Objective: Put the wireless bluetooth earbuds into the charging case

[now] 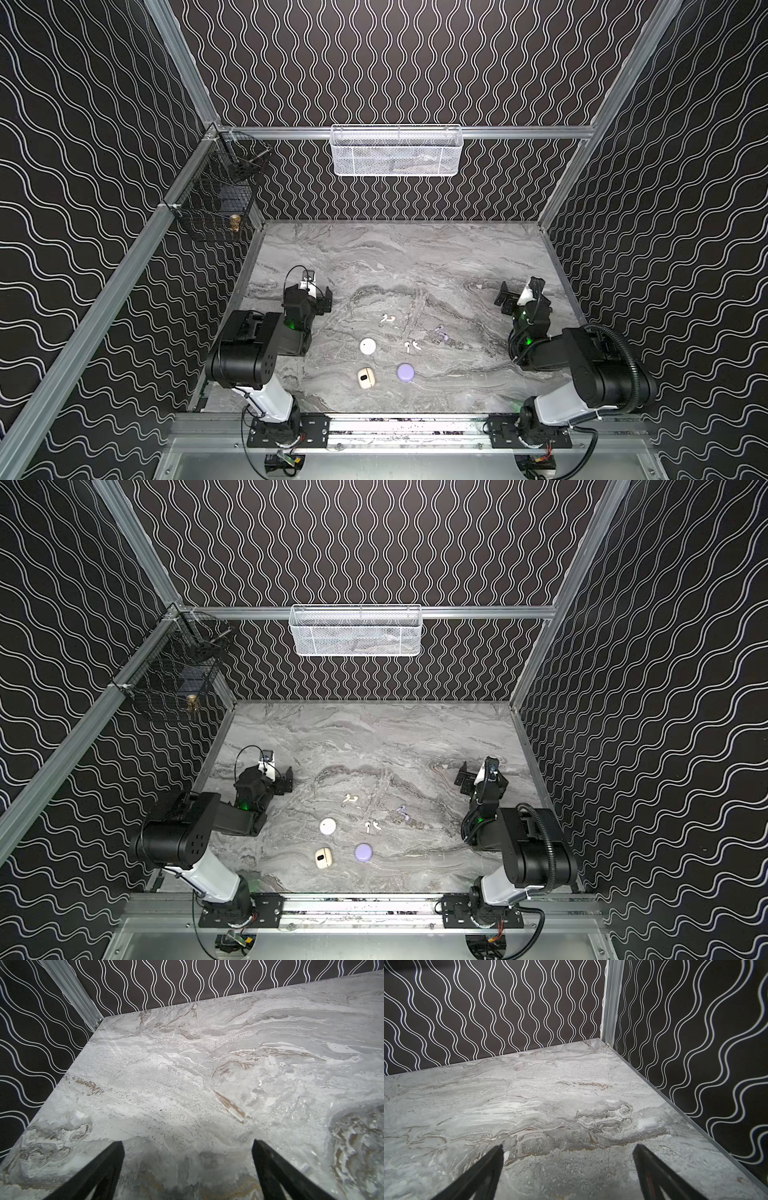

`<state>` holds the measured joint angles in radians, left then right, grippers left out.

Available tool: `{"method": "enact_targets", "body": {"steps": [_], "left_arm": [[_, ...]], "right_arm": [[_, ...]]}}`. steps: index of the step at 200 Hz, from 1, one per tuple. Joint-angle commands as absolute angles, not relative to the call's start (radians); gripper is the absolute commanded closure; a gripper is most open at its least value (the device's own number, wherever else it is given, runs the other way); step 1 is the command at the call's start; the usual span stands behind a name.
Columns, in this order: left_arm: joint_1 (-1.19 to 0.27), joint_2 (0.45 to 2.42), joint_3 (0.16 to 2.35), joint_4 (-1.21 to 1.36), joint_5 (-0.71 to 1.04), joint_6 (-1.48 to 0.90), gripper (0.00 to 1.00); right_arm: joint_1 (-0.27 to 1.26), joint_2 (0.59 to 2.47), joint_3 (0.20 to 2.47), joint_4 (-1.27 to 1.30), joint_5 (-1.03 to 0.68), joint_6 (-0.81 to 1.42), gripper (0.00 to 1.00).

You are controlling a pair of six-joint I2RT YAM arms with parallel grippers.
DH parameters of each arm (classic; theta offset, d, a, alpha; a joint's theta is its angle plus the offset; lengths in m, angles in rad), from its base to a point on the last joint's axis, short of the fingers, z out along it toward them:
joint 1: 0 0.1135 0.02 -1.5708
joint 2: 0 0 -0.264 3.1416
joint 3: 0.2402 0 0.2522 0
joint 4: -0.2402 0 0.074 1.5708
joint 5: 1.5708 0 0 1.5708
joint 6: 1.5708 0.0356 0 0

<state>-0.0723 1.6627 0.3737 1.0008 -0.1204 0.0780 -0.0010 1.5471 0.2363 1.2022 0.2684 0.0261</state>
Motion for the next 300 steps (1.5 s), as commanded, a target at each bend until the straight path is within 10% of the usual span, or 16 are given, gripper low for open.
{"method": "enact_targets", "body": {"steps": [1, 89, 143, 198, 300], "left_arm": [[-0.072, 1.660, 0.373, 1.025, -0.117, 0.069, 0.01], [-0.076, 1.579, 0.393, 0.924, -0.167, 0.056, 0.01], [-0.080, 1.256, 0.592, 0.372, -0.109, -0.116, 0.01], [-0.074, 0.912, 0.582, 0.057, -0.100, -0.500, 0.01], [-0.008, 0.988, 0.486, 0.037, 0.071, -0.740, 0.01]], "right_arm": [[-0.001, 1.548, 0.238, 1.249, 0.271, 0.020, 0.00], [0.001, 1.534, 0.233, 1.263, 0.291, 0.013, 0.00], [0.063, 1.214, 0.502, 0.484, 0.519, 0.358, 0.00], [0.070, 1.179, 0.640, 0.143, 0.166, 0.508, 0.00], [0.903, 1.200, 0.788, -0.131, 0.292, 0.478, 0.02]]}}
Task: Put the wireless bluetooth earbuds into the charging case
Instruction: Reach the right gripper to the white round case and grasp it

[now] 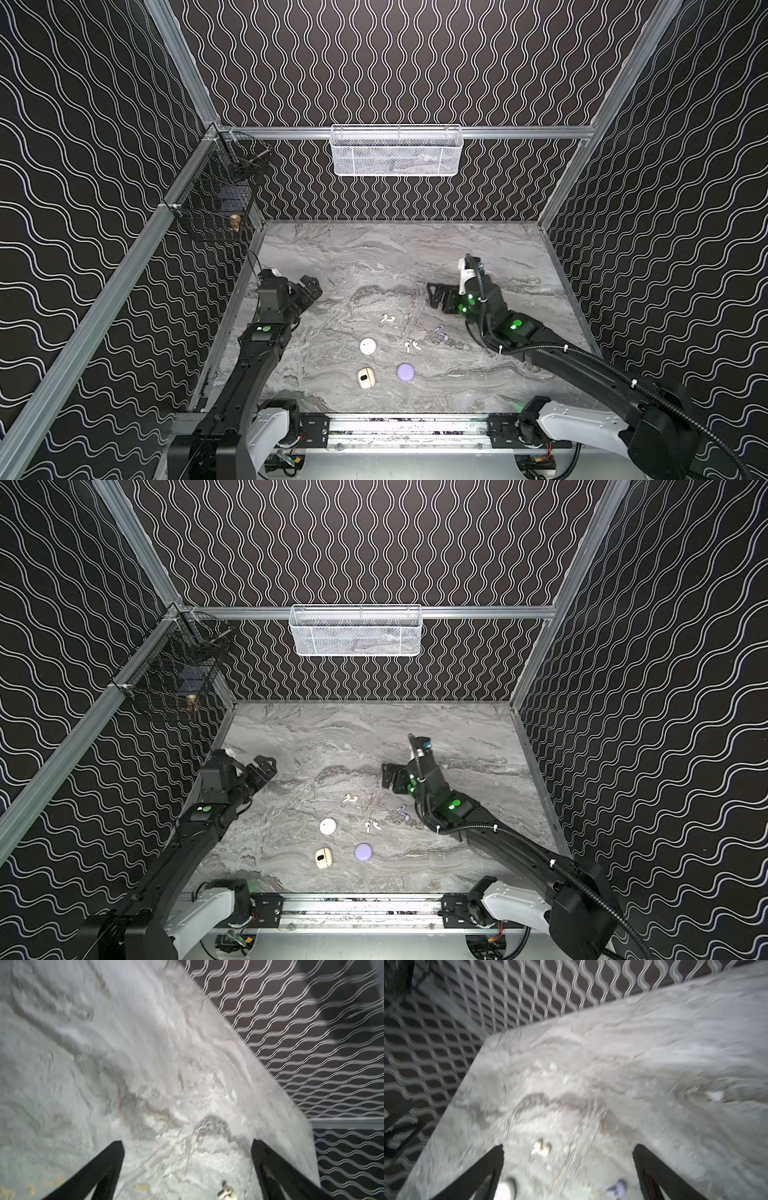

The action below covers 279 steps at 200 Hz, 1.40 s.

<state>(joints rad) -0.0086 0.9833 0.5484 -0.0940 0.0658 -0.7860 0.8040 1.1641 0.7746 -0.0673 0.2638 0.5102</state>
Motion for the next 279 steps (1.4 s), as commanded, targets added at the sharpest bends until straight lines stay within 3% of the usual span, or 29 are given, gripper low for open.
{"method": "enact_targets", "body": {"steps": [1, 65, 137, 234, 279], "left_arm": [[-0.008, 0.989, 0.484, 0.041, 0.071, -0.736, 0.01], [-0.008, 1.059, 0.494, 0.128, 0.126, -0.680, 0.01], [-0.008, 0.990, 0.467, 0.140, 0.091, -0.678, 0.01], [-0.007, 1.013, 0.469, 0.137, 0.077, -0.681, 0.01], [-0.008, 1.009, 0.469, 0.135, 0.078, -0.683, 0.01]], "right_arm": [[0.903, 1.200, 0.788, -0.131, 0.292, 0.478, 0.02], [1.121, 1.564, 1.032, -0.332, 0.301, 0.430, 0.05], [1.160, 1.929, 1.320, -0.480, 0.253, 0.366, 0.09], [1.180, 2.087, 1.452, -0.528, 0.207, 0.331, 0.18], [1.184, 2.128, 1.488, -0.551, 0.212, 0.339, 0.29]]}}
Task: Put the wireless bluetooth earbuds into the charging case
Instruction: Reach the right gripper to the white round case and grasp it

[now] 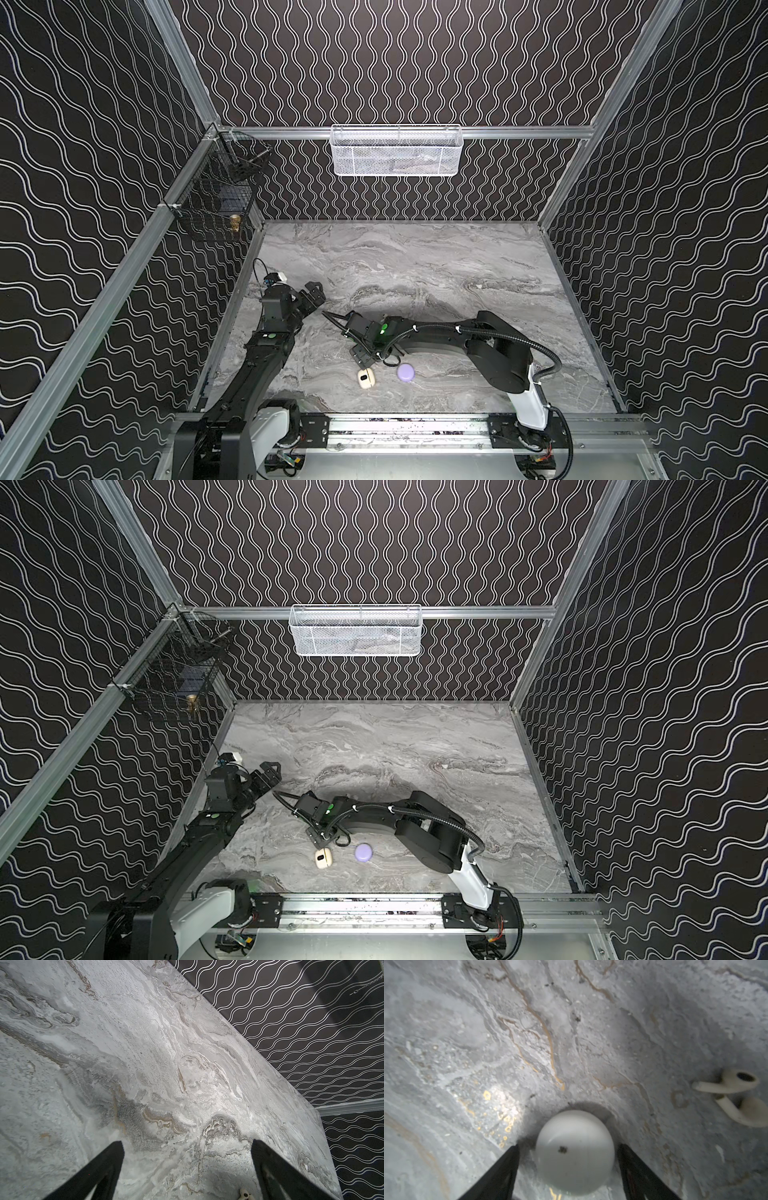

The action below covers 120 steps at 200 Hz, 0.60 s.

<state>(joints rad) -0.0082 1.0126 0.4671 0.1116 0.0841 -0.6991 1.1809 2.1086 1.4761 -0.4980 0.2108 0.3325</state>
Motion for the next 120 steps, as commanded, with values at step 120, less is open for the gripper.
{"method": "enact_targets", "body": {"steps": [120], "left_arm": [[-0.007, 1.008, 0.473, 0.137, 0.095, -0.680, 0.01]], "right_arm": [[1.186, 2.134, 1.466, -0.507, 0.233, 0.330, 0.56]]}}
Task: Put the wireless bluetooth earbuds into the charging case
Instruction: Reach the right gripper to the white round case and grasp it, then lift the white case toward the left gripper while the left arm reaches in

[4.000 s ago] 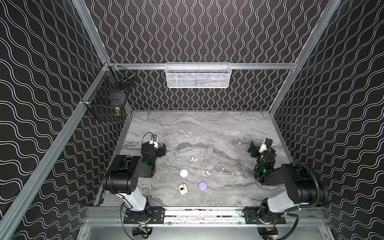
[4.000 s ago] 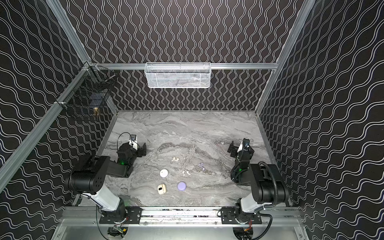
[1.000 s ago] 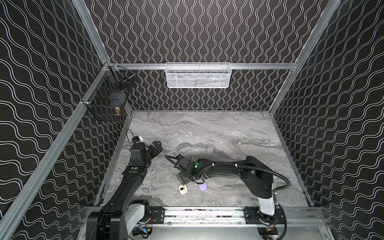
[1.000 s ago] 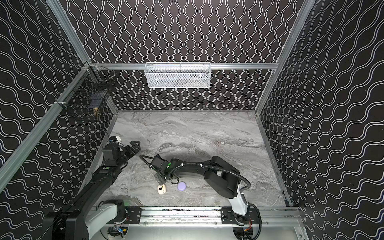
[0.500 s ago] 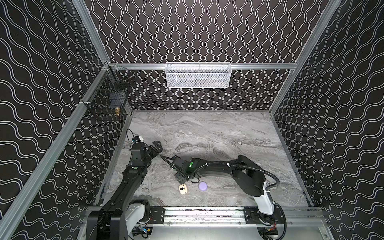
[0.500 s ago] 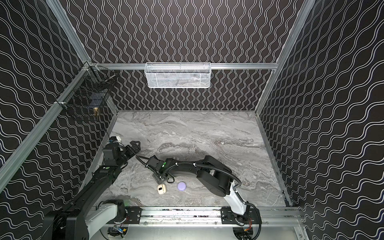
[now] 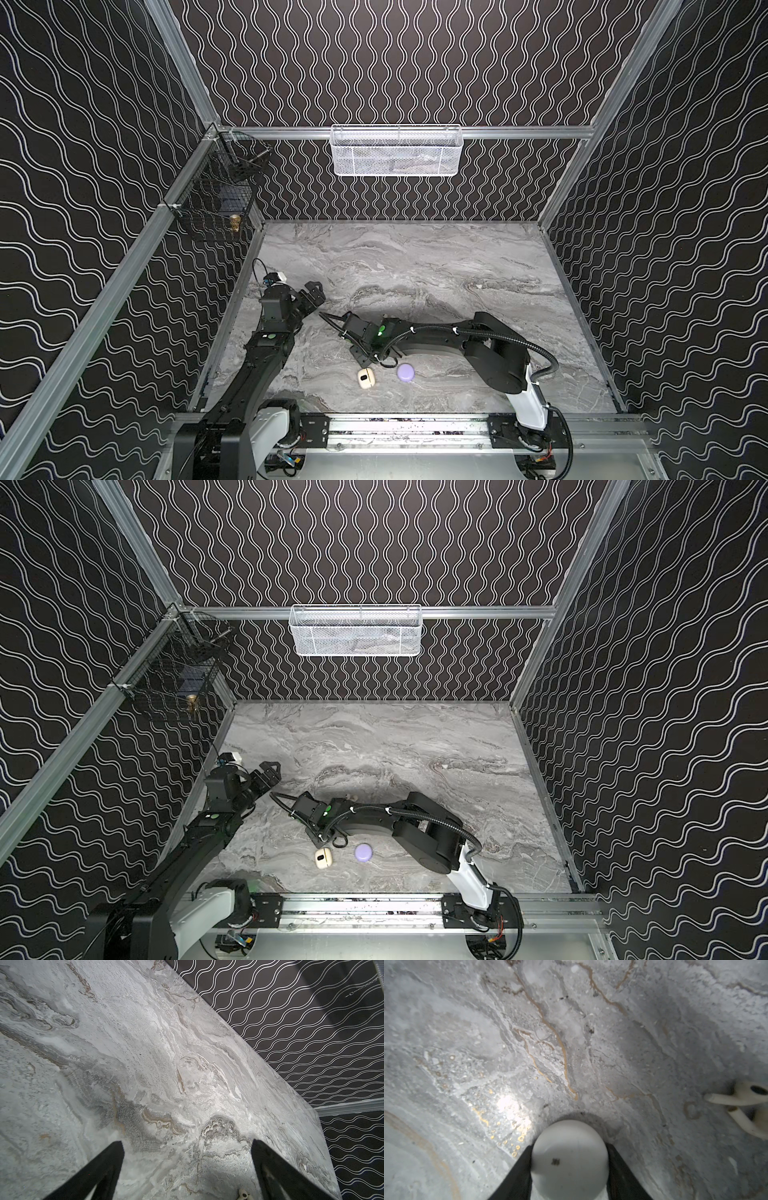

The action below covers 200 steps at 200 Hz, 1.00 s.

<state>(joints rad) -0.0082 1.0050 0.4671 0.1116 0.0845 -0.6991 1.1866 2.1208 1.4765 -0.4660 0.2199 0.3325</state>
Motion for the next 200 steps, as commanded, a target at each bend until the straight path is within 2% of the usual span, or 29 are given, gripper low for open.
{"method": "enact_targets", "body": {"steps": [1, 36, 107, 136, 162, 200], "left_arm": [[-0.006, 1.008, 0.474, 0.136, 0.095, -0.680, 0.01], [-0.008, 0.976, 0.502, 0.107, 0.098, -0.677, 0.01], [-0.008, 0.911, 0.525, 0.098, 0.070, -0.669, 0.01], [-0.008, 0.875, 0.630, -0.062, 0.206, -0.753, 0.02], [-0.008, 0.850, 0.654, -0.052, 0.438, -0.737, 0.16], [-0.008, 0.852, 0.670, 0.008, 0.725, -0.691, 0.16]], "right_arm": [[1.186, 2.133, 1.467, -0.507, 0.234, 0.330, 0.56], [1.186, 2.037, 1.451, -0.455, 0.286, 0.307, 0.59], [1.185, 1.651, 1.162, 0.053, 0.273, 0.006, 0.65], [1.185, 1.552, 1.050, 0.208, 0.314, -0.144, 0.68], [1.186, 1.488, 1.005, 0.276, 0.352, -0.252, 0.71], [1.186, 1.385, 0.844, 0.443, 0.402, -0.415, 0.72]]}}
